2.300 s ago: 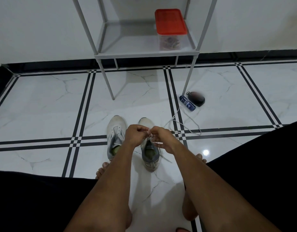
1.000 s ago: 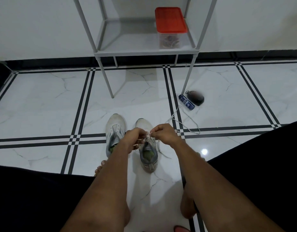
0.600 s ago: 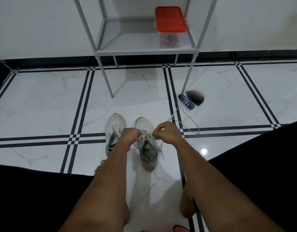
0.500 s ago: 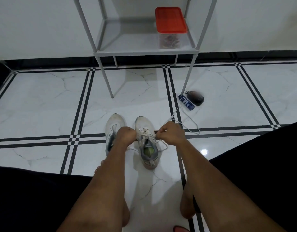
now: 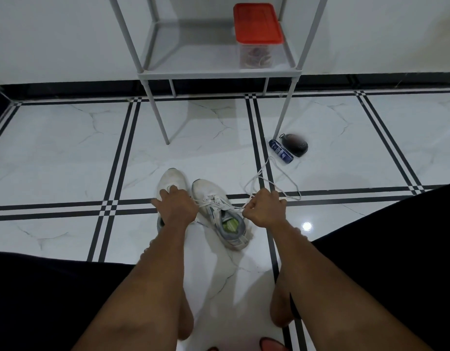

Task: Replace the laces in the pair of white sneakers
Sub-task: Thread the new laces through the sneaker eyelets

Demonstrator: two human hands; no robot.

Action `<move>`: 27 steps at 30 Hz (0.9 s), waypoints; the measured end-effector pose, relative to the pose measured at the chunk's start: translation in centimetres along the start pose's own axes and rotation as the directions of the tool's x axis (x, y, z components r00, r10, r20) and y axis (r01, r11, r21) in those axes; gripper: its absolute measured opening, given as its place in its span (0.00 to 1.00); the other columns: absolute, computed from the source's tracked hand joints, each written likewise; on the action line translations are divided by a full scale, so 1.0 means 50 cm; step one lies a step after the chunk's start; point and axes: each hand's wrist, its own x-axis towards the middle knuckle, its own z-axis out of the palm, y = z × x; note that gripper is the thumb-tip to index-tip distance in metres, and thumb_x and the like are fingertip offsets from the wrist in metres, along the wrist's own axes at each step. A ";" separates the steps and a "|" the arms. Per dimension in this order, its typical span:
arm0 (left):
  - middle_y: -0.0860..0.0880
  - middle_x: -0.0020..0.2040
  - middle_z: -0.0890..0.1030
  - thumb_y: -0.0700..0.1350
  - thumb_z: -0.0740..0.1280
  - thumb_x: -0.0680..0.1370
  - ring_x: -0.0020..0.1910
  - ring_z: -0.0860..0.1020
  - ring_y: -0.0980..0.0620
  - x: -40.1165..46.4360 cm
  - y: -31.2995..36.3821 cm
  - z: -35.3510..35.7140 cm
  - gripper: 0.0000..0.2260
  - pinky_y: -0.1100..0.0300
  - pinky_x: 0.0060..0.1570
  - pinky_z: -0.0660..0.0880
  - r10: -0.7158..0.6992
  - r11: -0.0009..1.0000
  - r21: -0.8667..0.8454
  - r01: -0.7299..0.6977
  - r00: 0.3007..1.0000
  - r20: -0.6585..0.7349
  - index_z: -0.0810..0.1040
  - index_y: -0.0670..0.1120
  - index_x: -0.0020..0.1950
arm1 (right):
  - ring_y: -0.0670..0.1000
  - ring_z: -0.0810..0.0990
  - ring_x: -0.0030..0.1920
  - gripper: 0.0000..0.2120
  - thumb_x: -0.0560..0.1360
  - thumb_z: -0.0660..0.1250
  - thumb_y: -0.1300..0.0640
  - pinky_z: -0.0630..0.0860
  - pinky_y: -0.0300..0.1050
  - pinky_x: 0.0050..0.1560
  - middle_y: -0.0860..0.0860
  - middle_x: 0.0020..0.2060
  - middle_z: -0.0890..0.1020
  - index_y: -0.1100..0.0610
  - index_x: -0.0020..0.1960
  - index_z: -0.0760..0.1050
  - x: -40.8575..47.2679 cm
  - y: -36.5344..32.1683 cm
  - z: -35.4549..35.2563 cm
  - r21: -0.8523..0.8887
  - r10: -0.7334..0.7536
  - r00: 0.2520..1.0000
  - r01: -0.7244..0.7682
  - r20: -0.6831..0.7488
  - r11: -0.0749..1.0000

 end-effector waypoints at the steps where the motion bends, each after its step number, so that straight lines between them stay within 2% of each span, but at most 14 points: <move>1: 0.48 0.65 0.75 0.50 0.62 0.80 0.67 0.70 0.43 -0.001 0.000 0.003 0.15 0.40 0.66 0.65 0.016 0.999 0.046 -0.015 1.000 -0.010 0.80 0.49 0.63 | 0.55 0.73 0.60 0.09 0.67 0.65 0.46 0.67 0.60 0.63 0.45 0.51 0.76 0.50 0.40 0.77 0.000 0.002 0.001 -0.002 -0.004 1.000 0.004 0.001 1.000; 4: 0.46 0.64 0.74 0.46 0.61 0.79 0.64 0.70 0.43 -0.005 -0.001 0.009 0.15 0.41 0.64 0.66 0.078 0.982 0.175 -0.065 0.995 -0.067 0.78 0.47 0.63 | 0.55 0.72 0.61 0.07 0.67 0.66 0.46 0.68 0.60 0.65 0.46 0.52 0.77 0.49 0.39 0.78 -0.007 0.004 0.003 -0.003 0.014 1.000 -0.014 0.006 1.000; 7: 0.45 0.63 0.74 0.45 0.61 0.80 0.62 0.72 0.44 -0.007 -0.006 0.018 0.14 0.44 0.62 0.69 0.105 0.981 0.174 -0.088 0.991 -0.088 0.77 0.45 0.63 | 0.52 0.77 0.58 0.09 0.64 0.68 0.45 0.75 0.57 0.64 0.44 0.48 0.82 0.49 0.40 0.82 -0.007 0.009 0.014 0.068 0.054 0.998 -0.057 0.039 0.996; 9: 0.43 0.64 0.74 0.46 0.63 0.81 0.62 0.74 0.42 -0.005 -0.009 0.021 0.13 0.44 0.59 0.72 0.091 0.996 0.012 -0.091 0.993 -0.080 0.75 0.43 0.63 | 0.46 0.82 0.48 0.05 0.68 0.71 0.48 0.79 0.46 0.53 0.42 0.40 0.84 0.48 0.40 0.84 -0.013 0.009 0.017 0.175 0.042 0.992 -0.063 0.120 0.983; 11: 0.40 0.62 0.75 0.47 0.63 0.81 0.60 0.78 0.37 -0.006 -0.001 0.014 0.13 0.45 0.54 0.75 0.046 0.958 -0.279 -0.066 0.996 -0.079 0.74 0.41 0.62 | 0.44 0.81 0.43 0.03 0.72 0.75 0.51 0.73 0.38 0.42 0.42 0.39 0.84 0.48 0.45 0.84 -0.023 0.010 0.023 0.289 0.011 0.983 -0.064 0.181 0.955; 12: 0.39 0.60 0.78 0.49 0.63 0.82 0.58 0.80 0.36 -0.009 0.008 0.009 0.14 0.47 0.52 0.75 0.024 0.922 -0.384 -0.039 0.999 -0.043 0.75 0.40 0.61 | 0.44 0.81 0.43 0.07 0.73 0.76 0.49 0.71 0.37 0.40 0.43 0.41 0.84 0.49 0.49 0.83 -0.028 0.010 0.028 0.338 0.022 0.980 -0.089 0.198 0.937; 14: 0.40 0.51 0.85 0.58 0.60 0.83 0.50 0.85 0.39 -0.020 0.032 -0.003 0.21 0.52 0.48 0.77 0.038 0.890 -0.454 0.038 0.987 0.158 0.79 0.40 0.56 | 0.46 0.83 0.44 0.13 0.71 0.78 0.44 0.73 0.40 0.42 0.47 0.43 0.86 0.48 0.51 0.82 -0.031 0.008 0.045 0.430 0.051 0.972 -0.148 0.229 0.891; 16: 0.41 0.42 0.86 0.61 0.61 0.82 0.36 0.87 0.42 -0.041 0.059 -0.004 0.24 0.52 0.40 0.83 0.079 0.846 -0.515 0.140 0.921 0.380 0.77 0.39 0.50 | 0.49 0.84 0.41 0.12 0.70 0.78 0.44 0.76 0.44 0.42 0.49 0.40 0.87 0.49 0.47 0.84 -0.026 0.003 0.057 0.475 0.044 0.967 -0.163 0.252 0.865; 17: 0.39 0.42 0.85 0.61 0.62 0.83 0.34 0.87 0.41 -0.051 0.068 -0.002 0.24 0.51 0.37 0.84 0.097 0.825 -0.535 0.180 0.888 0.449 0.75 0.38 0.51 | 0.50 0.85 0.39 0.11 0.71 0.77 0.44 0.76 0.44 0.40 0.50 0.39 0.87 0.50 0.45 0.85 -0.027 -0.002 0.054 0.493 0.046 0.961 -0.180 0.272 0.851; 20: 0.36 0.45 0.83 0.61 0.61 0.84 0.36 0.87 0.38 -0.060 0.077 0.028 0.23 0.45 0.35 0.85 0.123 0.780 -0.588 0.213 0.870 0.478 0.73 0.41 0.61 | 0.50 0.83 0.34 0.13 0.75 0.75 0.45 0.76 0.41 0.35 0.52 0.37 0.88 0.55 0.43 0.85 -0.026 -0.003 0.045 0.555 0.065 0.954 -0.226 0.294 0.800; 21: 0.37 0.47 0.83 0.63 0.61 0.83 0.38 0.87 0.38 -0.056 0.075 0.039 0.24 0.46 0.33 0.85 0.122 0.770 -0.603 0.210 0.879 0.462 0.73 0.43 0.64 | 0.51 0.83 0.34 0.14 0.77 0.73 0.46 0.77 0.43 0.35 0.53 0.35 0.87 0.57 0.41 0.84 -0.021 0.006 0.049 0.543 0.074 0.965 -0.204 0.252 0.815; 24: 0.43 0.59 0.80 0.68 0.59 0.81 0.46 0.83 0.41 -0.046 0.067 0.061 0.28 0.52 0.30 0.83 0.116 0.789 -0.591 0.166 0.905 0.410 0.71 0.49 0.71 | 0.55 0.81 0.42 0.14 0.76 0.67 0.48 0.77 0.49 0.46 0.50 0.33 0.81 0.55 0.35 0.76 0.003 0.047 0.071 0.318 0.134 0.988 -0.149 0.070 0.936; 26: 0.45 0.60 0.79 0.68 0.59 0.81 0.44 0.82 0.43 -0.041 0.069 0.074 0.28 0.51 0.34 0.84 0.118 0.807 -0.577 0.124 0.924 0.364 0.72 0.48 0.69 | 0.55 0.81 0.54 0.06 0.77 0.68 0.48 0.77 0.49 0.55 0.49 0.47 0.83 0.50 0.47 0.80 0.019 0.063 0.072 0.258 0.137 0.990 -0.136 0.014 0.956; 27: 0.45 0.60 0.79 0.69 0.58 0.80 0.44 0.83 0.43 -0.039 0.069 0.082 0.28 0.48 0.38 0.85 0.119 0.812 -0.573 0.111 0.930 0.349 0.73 0.48 0.68 | 0.56 0.80 0.61 0.11 0.78 0.70 0.47 0.77 0.50 0.60 0.51 0.56 0.83 0.52 0.57 0.81 0.027 0.064 0.071 0.243 0.134 0.991 -0.130 -0.001 0.961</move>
